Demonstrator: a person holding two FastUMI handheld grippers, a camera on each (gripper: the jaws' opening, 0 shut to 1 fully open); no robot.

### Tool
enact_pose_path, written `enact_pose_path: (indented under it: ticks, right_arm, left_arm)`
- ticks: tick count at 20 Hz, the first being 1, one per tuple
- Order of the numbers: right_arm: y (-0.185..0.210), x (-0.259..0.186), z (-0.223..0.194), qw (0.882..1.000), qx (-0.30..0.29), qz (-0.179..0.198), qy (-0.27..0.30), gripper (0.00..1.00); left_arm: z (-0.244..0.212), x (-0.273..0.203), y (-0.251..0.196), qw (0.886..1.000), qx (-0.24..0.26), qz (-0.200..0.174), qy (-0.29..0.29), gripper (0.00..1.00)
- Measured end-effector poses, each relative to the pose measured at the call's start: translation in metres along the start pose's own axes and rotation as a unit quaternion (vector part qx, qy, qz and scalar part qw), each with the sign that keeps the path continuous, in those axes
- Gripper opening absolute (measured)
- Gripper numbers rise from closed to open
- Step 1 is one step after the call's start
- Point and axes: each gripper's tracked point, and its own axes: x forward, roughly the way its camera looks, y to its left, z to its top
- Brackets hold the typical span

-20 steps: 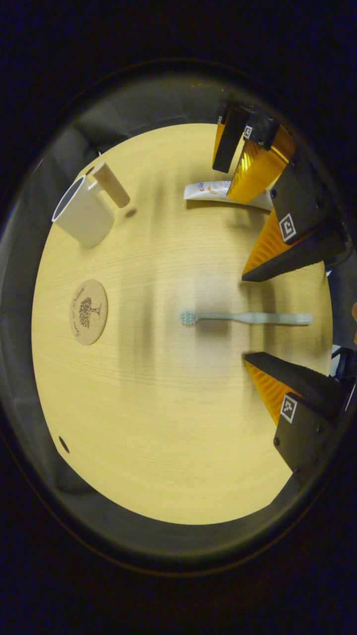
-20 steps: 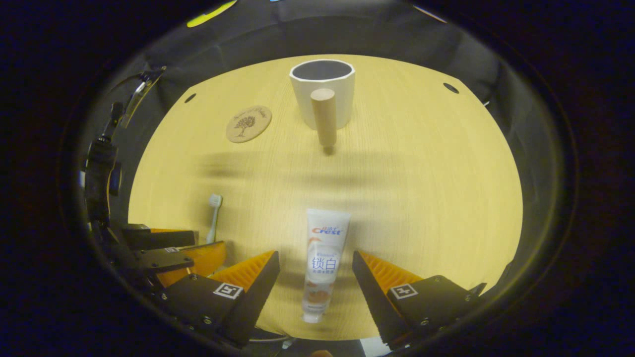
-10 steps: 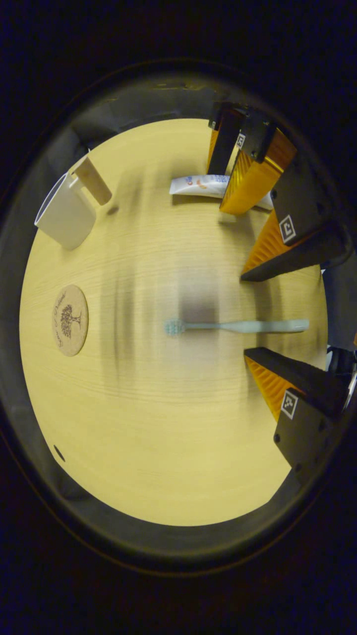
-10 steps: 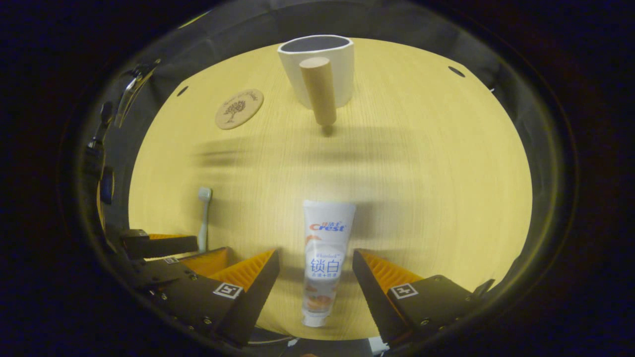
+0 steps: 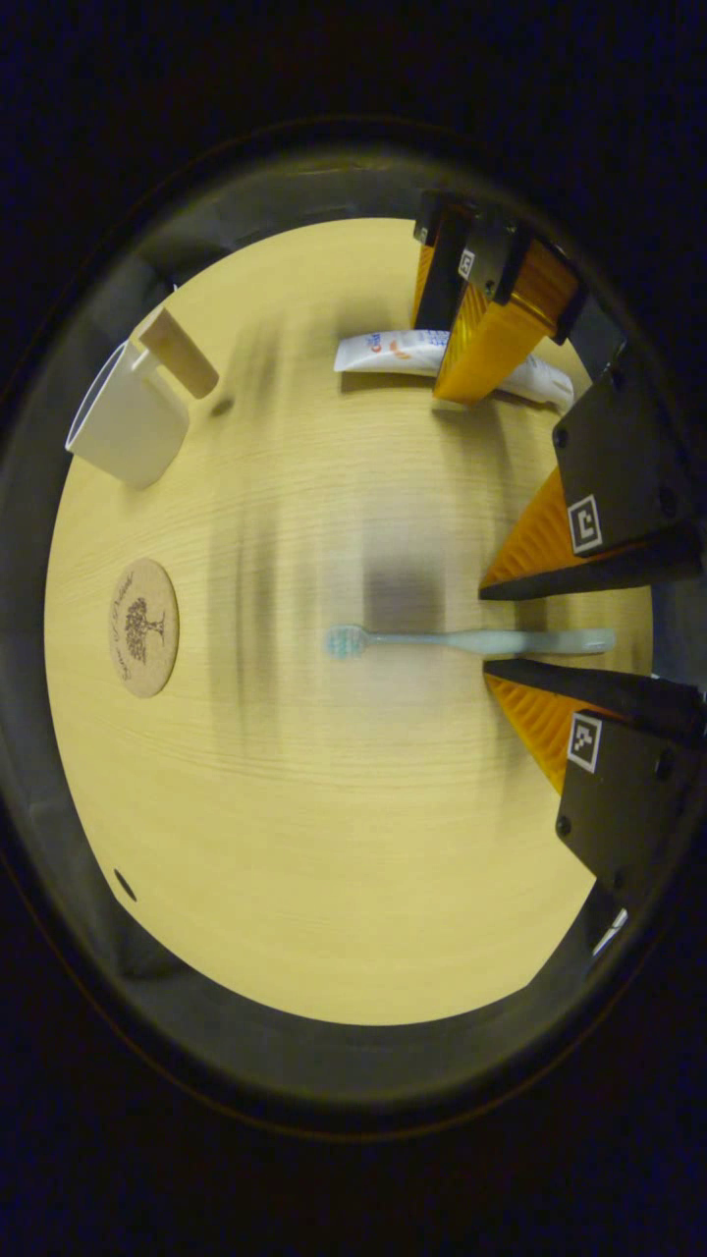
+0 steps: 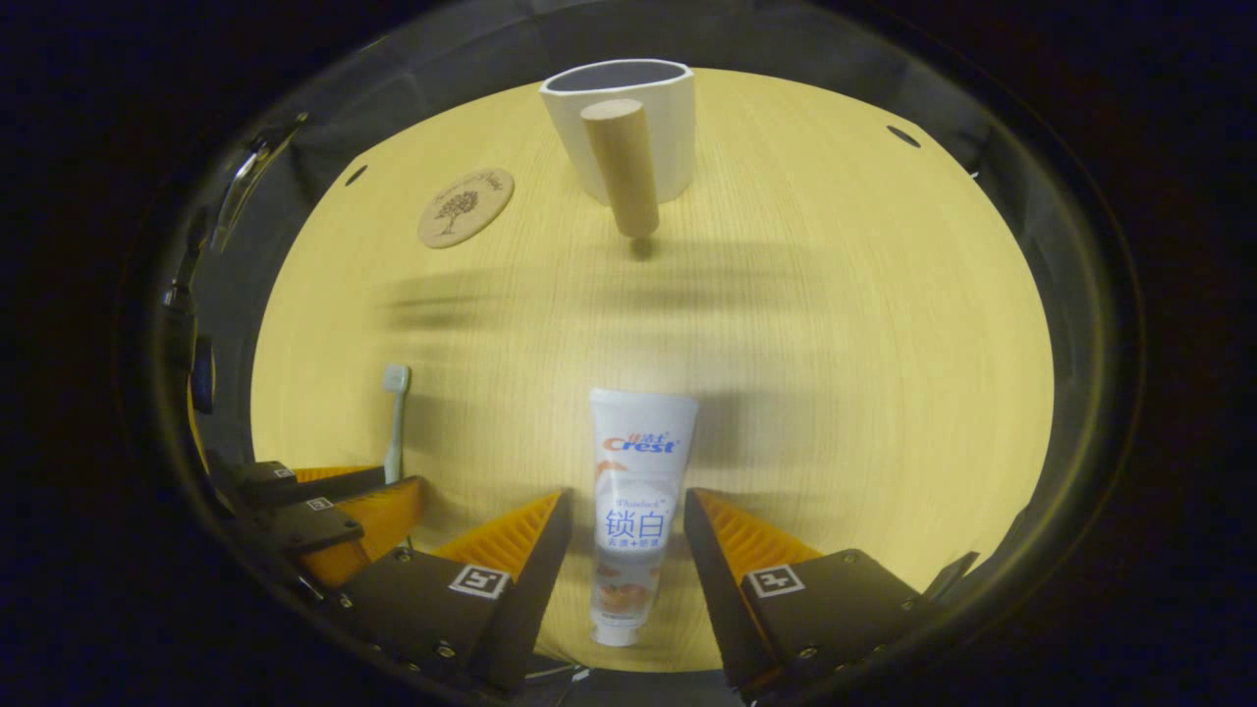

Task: Put the toothbrush and toothpaste on the desktop into the cup, then pick up the cup and place it on the coaster on the desktop.

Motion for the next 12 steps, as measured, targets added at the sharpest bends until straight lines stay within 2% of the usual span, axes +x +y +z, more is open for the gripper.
enact_pose_path:
  ticks: [1, 3, 5, 6, 9, 10, 12]
  right_arm:
    - [-0.0012, 0.001, 0.0002, 1.0, -0.002, -0.002, -0.003, 0.75]
    - [-0.0015, -0.0003, 0.0013, 1.0, 0.009, 0.0, -0.002, 0.5]
    - [-0.0026, 0.0006, 0.0018, 1.0, 0.012, 0.005, -0.001, 0.49]
    - [-0.0026, 0.0009, 0.0009, 1.0, 0.017, 0.007, 0.0, 0.43]
    - [-0.0017, 0.0011, 0.0016, 1.0, 0.024, 0.017, -0.006, 0.42]
    - [-0.0001, 0.0006, 0.0023, 0.999, 0.029, 0.025, -0.01, 0.37]
    - [0.0018, -0.0009, 0.0028, 0.998, 0.033, 0.044, -0.014, 0.38]
  left_arm:
    - [0.0, -0.0012, -0.0006, 1.0, 0.002, 0.0, 0.001, 0.28]
    - [0.0004, -0.0029, -0.0001, 1.0, 0.005, -0.001, -0.004, 0.29]
    - [0.0025, -0.0019, -0.0015, 1.0, 0.007, -0.005, -0.006, 0.17]
    - [0.0007, -0.0026, -0.0003, 1.0, 0.01, -0.008, -0.007, 0.17]
    - [0.0012, -0.0046, 0.002, 0.999, 0.018, -0.018, -0.021, 0.12]
    - [0.002, -0.0056, 0.0021, 0.999, 0.015, -0.022, -0.027, 0.12]
    - [0.0032, -0.0051, -0.001, 0.998, 0.023, -0.033, -0.043, 0.08]
